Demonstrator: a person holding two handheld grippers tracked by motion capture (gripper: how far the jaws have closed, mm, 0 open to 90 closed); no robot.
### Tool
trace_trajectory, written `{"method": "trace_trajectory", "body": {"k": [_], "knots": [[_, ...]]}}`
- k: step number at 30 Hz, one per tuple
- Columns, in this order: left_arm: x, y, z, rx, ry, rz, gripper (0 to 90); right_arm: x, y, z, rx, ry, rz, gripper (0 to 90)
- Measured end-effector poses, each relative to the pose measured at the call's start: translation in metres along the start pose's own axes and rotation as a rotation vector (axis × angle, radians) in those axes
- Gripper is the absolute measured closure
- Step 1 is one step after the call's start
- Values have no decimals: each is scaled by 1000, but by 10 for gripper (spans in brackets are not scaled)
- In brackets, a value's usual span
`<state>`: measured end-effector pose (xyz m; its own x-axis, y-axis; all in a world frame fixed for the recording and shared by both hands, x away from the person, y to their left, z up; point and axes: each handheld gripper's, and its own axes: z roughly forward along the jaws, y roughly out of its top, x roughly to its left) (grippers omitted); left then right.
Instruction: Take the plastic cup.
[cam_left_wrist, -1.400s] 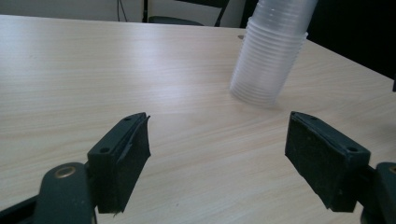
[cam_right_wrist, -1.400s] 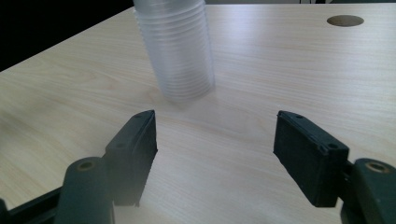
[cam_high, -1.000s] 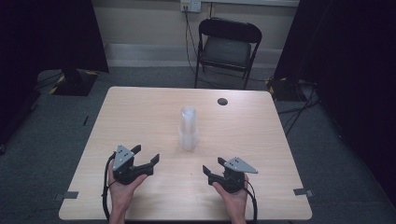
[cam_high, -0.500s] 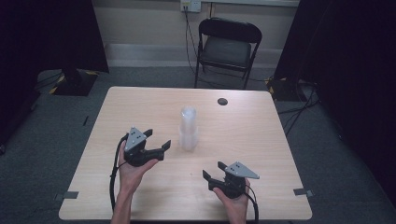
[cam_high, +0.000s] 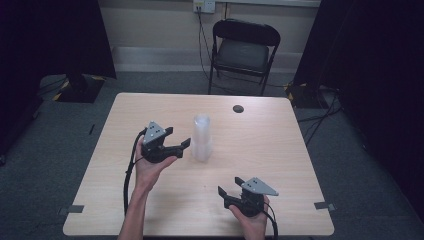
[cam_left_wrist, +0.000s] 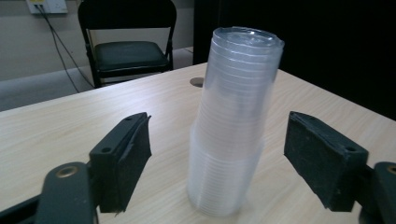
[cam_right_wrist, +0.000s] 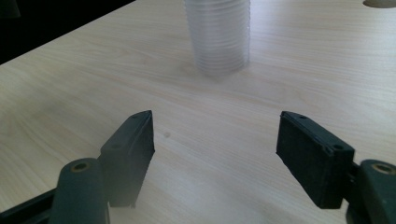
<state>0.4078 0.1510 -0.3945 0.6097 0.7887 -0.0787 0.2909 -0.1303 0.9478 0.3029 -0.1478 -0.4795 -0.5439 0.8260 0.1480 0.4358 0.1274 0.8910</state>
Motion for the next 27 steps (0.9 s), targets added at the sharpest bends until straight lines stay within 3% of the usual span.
{"method": "trace_trajectory", "body": {"k": [6, 12, 19, 22, 27], "knots": [[3, 11, 11, -6, -7, 10, 224, -3, 0, -2, -12, -3, 12, 267], [5, 23, 20, -31, -23, -1, 156, -3, -1, 1, -2, 7, 9, 251], [4, 28, 33, -1, -44, 18, 160, -4, -1, 1, -5, 8, 12, 239], [2, 28, 42, 0, -63, -4, 159, -5, -1, 0, -5, 1, 11, 237], [-2, 28, 49, 14, -55, 17, 178, -5, -1, 0, -5, 1, 18, 237]]}}
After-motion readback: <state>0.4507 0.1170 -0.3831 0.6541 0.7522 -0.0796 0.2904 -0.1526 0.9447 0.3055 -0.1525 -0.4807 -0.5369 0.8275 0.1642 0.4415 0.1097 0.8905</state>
